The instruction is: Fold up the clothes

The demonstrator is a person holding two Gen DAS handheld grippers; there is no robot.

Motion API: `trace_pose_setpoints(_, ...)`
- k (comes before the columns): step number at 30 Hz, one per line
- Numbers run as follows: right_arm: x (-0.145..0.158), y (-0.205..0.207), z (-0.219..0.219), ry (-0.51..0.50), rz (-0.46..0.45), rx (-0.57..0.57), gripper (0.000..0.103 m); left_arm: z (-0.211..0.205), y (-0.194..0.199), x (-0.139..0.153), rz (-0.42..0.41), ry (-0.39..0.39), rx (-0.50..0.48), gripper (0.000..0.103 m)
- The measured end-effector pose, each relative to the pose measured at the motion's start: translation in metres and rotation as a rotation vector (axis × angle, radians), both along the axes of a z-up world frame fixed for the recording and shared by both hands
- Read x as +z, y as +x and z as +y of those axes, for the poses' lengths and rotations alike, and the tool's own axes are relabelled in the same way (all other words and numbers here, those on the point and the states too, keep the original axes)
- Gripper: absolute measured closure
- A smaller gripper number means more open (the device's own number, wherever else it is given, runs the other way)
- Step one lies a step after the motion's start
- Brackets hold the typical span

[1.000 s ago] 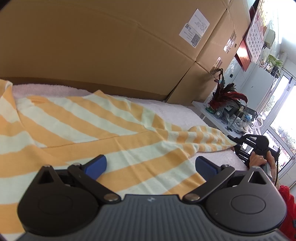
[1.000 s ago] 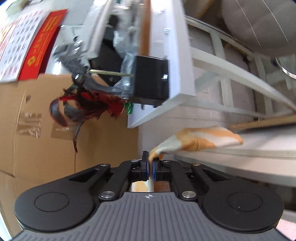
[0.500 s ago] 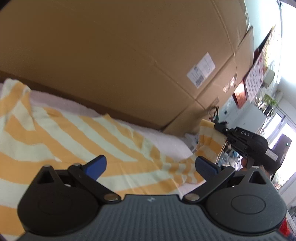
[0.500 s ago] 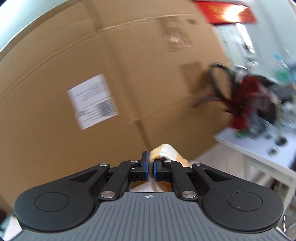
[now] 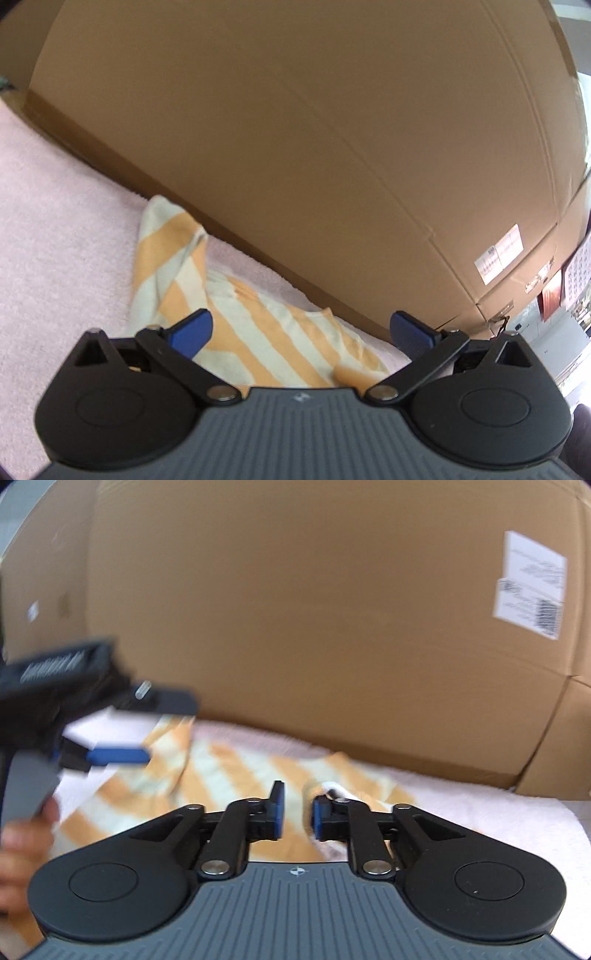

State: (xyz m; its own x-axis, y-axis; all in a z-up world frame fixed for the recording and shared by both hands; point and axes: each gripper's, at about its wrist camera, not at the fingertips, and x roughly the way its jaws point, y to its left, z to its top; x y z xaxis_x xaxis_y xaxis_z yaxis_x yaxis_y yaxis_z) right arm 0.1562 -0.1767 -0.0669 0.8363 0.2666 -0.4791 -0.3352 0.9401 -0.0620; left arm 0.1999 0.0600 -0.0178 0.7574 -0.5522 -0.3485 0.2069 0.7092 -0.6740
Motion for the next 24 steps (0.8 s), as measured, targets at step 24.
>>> trace_pose_setpoints(24, -0.022, -0.027, -0.141, 0.491, 0.166, -0.191, 0.066, -0.080, -0.033, -0.002, -0.222, 0.301, -0.340, 0.001)
